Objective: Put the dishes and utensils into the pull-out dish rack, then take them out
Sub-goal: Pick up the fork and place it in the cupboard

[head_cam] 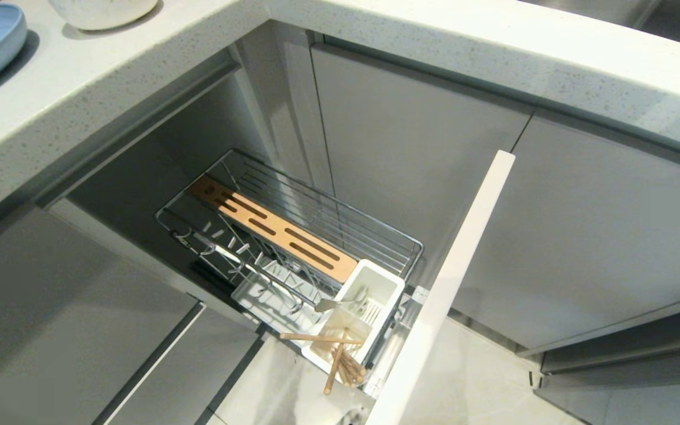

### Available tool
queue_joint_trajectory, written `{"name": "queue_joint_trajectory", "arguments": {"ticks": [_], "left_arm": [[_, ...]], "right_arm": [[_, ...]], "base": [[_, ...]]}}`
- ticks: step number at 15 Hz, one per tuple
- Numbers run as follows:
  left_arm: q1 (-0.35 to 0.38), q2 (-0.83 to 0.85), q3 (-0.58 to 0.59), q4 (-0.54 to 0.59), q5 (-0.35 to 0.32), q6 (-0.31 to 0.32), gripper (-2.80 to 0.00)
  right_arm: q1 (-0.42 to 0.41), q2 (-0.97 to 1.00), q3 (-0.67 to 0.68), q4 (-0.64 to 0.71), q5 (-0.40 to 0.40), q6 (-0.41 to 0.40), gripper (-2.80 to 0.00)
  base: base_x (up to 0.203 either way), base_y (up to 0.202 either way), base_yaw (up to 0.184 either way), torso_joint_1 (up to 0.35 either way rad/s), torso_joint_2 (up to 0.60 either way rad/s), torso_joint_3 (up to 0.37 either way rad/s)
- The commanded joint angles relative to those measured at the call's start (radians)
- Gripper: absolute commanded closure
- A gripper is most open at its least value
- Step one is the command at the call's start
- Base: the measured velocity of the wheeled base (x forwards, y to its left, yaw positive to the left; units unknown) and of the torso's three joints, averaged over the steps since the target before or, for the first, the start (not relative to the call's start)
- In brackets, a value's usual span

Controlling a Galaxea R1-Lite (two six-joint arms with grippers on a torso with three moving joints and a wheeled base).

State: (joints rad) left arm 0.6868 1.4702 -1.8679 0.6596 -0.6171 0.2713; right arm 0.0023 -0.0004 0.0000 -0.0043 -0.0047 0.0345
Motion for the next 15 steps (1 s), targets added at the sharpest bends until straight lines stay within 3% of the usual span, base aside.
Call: {"name": "queue_joint_trajectory", "arguments": {"ticks": [1, 12, 14, 15], "left_arm": [[0.0, 0.001, -0.002, 0.002, -0.003, 0.003, 0.0], [-0.023, 0.03, -0.033, 0.01, -0.008, 0.004, 0.0], [-0.021, 0.018, -0.036, 0.048, -0.009, -0.031, 0.0], [-0.02, 0.008, -0.046, 0.061, -0.011, -0.109, 0.0]], "right_arm": [[0.001, -0.004, 0.002, 0.0, 0.0, 0.0, 0.0], [-0.001, -0.004, 0.002, 0.0, 0.0, 0.001, 0.0], [0.0, -0.004, 0.002, 0.0, 0.0, 0.0, 0.0], [0.0, -0.003, 0.002, 0.0, 0.0, 0.001, 0.0]], "base": [[0.0, 0.0, 0.0, 0.0, 0.0, 0.0], [0.0, 0.0, 0.0, 0.0, 0.0, 0.0], [0.0, 0.0, 0.0, 0.0, 0.0, 0.0], [0.0, 0.0, 0.0, 0.0, 0.0, 0.0]]}}
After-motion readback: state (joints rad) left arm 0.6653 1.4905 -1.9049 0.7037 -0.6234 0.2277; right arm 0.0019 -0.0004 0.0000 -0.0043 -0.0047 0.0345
